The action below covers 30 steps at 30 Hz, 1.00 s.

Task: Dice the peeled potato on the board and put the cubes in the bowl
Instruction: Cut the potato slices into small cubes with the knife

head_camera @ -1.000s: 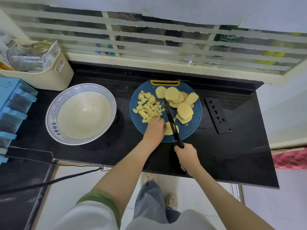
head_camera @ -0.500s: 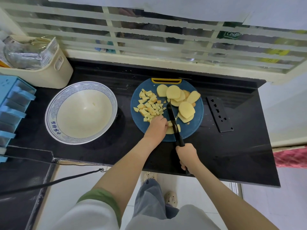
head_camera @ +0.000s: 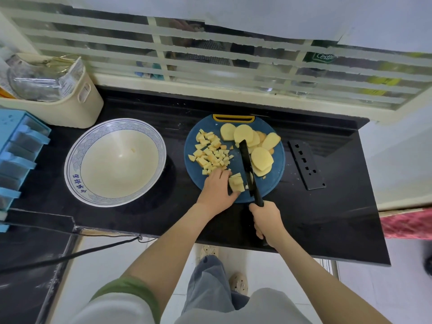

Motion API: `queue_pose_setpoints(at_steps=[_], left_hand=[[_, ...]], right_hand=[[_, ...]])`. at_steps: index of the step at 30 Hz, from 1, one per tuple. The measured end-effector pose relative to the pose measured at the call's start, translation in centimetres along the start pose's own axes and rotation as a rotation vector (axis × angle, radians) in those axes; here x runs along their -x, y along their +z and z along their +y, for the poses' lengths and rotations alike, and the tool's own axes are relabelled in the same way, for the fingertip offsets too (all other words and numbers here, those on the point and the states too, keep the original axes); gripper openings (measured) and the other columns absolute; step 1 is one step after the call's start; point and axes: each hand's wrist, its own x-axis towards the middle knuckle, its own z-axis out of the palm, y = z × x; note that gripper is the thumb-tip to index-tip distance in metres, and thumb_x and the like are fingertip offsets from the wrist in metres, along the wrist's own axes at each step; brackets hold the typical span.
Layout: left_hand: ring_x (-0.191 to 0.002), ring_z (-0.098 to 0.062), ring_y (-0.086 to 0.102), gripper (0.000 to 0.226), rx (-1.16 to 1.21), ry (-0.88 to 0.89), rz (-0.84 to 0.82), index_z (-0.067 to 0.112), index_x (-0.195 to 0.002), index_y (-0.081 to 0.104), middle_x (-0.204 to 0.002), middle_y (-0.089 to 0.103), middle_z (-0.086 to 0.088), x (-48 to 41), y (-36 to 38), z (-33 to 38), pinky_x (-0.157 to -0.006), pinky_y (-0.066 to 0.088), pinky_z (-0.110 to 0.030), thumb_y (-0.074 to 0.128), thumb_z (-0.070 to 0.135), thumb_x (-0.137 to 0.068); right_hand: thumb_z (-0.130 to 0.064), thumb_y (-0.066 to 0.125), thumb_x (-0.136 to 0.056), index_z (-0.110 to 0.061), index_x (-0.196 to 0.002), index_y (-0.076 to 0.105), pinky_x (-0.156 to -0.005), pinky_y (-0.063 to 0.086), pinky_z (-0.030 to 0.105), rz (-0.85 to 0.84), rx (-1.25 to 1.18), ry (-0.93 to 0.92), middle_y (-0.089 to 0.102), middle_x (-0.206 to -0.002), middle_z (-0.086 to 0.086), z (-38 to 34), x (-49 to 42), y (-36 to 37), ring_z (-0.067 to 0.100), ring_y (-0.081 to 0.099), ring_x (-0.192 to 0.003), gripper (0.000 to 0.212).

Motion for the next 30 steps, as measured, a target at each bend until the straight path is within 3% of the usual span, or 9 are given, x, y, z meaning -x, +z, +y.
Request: queue_pose_setpoints(at_steps=[3,9,16,21,30], left_hand=[[-0.133,-0.022,0.028,0.071,-0.069,-0.056,-0.123,0.011,-0.140,0.038,-0.139,0.036,-0.006,0.2,0.0,-0.2,-0.110,0.026,-0.037,0.068,0.042,-0.083],[-0.125,-0.023,0.038,0.054,-0.031,-0.054,-0.097,0.007,-0.134,0.045,-0.129,0.043,-0.008,-0.7,0.2,0.2,-0.105,0.033,-0.033,0.066,0.028,-0.088],[-0.118,-0.022,0.043,0.052,-0.021,-0.011,-0.077,0.007,-0.132,0.047,-0.123,0.045,-0.008,-0.8,0.5,-0.2,-0.100,0.035,-0.031,0.066,0.027,-0.088],[-0.120,-0.022,0.041,0.054,-0.020,-0.015,-0.086,0.005,-0.134,0.046,-0.124,0.045,-0.009,-0.9,0.3,-0.1,-0.103,0.035,-0.032,0.066,0.027,-0.088],[-0.109,-0.020,0.043,0.041,-0.009,0.020,-0.056,0.004,-0.123,0.053,-0.114,0.047,-0.010,-0.8,0.2,0.1,-0.094,0.035,-0.027,0.064,0.024,-0.089]], right_hand=[[-0.016,0.051,-0.095,-0.012,-0.080,0.049,-0.042,0.037,0.027,-0.006,0.021,0.015,0.045,-0.066,0.008,0.4,0.6,0.2,0.019,0.040,-0.048,0.016],[-0.016,0.051,-0.095,-0.012,-0.082,0.053,-0.059,0.046,0.032,-0.003,0.078,0.011,0.051,-0.074,0.007,0.4,0.8,0.7,0.021,0.050,-0.063,0.014],[-0.016,0.052,-0.095,-0.013,-0.080,0.051,-0.056,0.043,0.032,0.001,0.057,0.011,0.049,-0.070,0.006,0.6,0.5,0.7,0.019,0.046,-0.058,0.015],[-0.017,0.052,-0.096,-0.013,-0.081,0.053,-0.064,0.048,0.033,-0.014,0.083,-0.012,0.052,-0.073,0.005,0.3,0.7,0.9,0.019,0.051,-0.064,0.016],[-0.021,0.051,-0.098,-0.015,-0.085,0.049,-0.058,0.048,0.029,-0.046,0.159,0.073,0.053,-0.081,0.007,0.6,-0.2,1.1,0.019,0.051,-0.066,0.014]])
